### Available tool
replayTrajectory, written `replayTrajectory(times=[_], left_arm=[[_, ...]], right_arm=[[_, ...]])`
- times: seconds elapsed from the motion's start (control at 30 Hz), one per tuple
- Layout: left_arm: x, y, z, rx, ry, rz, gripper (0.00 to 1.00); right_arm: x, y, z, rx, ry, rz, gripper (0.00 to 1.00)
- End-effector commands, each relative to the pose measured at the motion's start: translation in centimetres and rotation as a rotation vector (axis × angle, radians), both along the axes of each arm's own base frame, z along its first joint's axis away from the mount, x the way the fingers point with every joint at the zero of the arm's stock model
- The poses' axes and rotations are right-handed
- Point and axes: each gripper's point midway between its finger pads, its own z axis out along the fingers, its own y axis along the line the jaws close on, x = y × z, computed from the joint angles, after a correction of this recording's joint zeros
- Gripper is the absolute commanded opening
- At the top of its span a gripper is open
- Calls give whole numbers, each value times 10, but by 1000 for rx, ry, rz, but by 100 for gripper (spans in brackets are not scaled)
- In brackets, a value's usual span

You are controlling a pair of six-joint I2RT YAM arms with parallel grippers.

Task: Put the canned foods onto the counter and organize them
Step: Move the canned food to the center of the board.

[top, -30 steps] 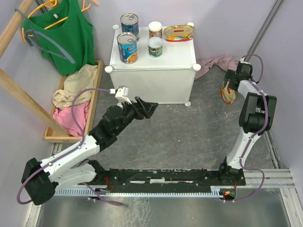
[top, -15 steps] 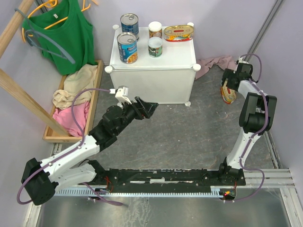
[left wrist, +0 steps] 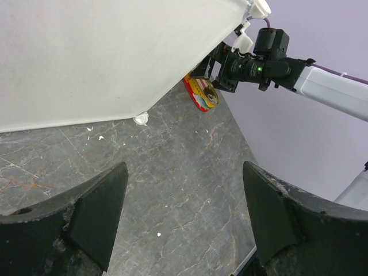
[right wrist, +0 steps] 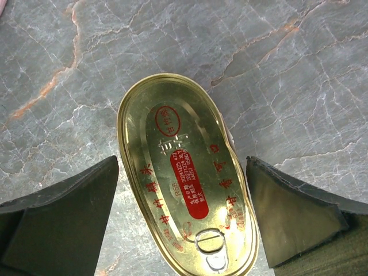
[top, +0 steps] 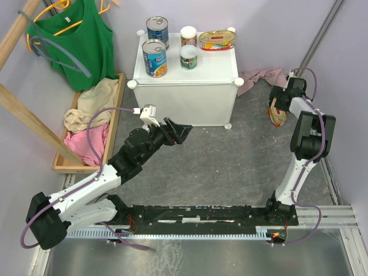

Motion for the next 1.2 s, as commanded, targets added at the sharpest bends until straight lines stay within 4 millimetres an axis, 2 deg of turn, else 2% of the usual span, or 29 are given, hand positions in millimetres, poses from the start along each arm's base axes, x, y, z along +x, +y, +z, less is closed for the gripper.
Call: replayTrajectory(times=[0.0,0.2,0.43,0.63,0.77,0.9,0.97,1.07,1.17], left_arm=[[-3,-2,26,-75,-32,-16,87],[-5,0,28,-85,-36,-17,87],[-9,5,31,-91,-39,-11,87],[-10,7,32,-95,-35,-10,87],[-13,11,34,-97,-36,-3,87],[-17,17,38,-109,-40,8,87],[-18,19,39,-116,-38,15,87],[-19,22,38,-116,-32,20,86],[-20,24,36,-108,-22,29,86]], right_arm=[[12,-3,12,-5,-18,9,99],[9,-1,3,27,39,-2,92],[4,0,-3,23,84,-15,89],[1,10,-10,11,134,-5,86],[-6,22,-22,7,195,-5,79],[-14,27,-22,20,230,-30,69],[-19,29,-19,30,238,-43,62],[-27,35,-18,55,257,-51,46],[-38,43,-18,81,271,-61,40]])
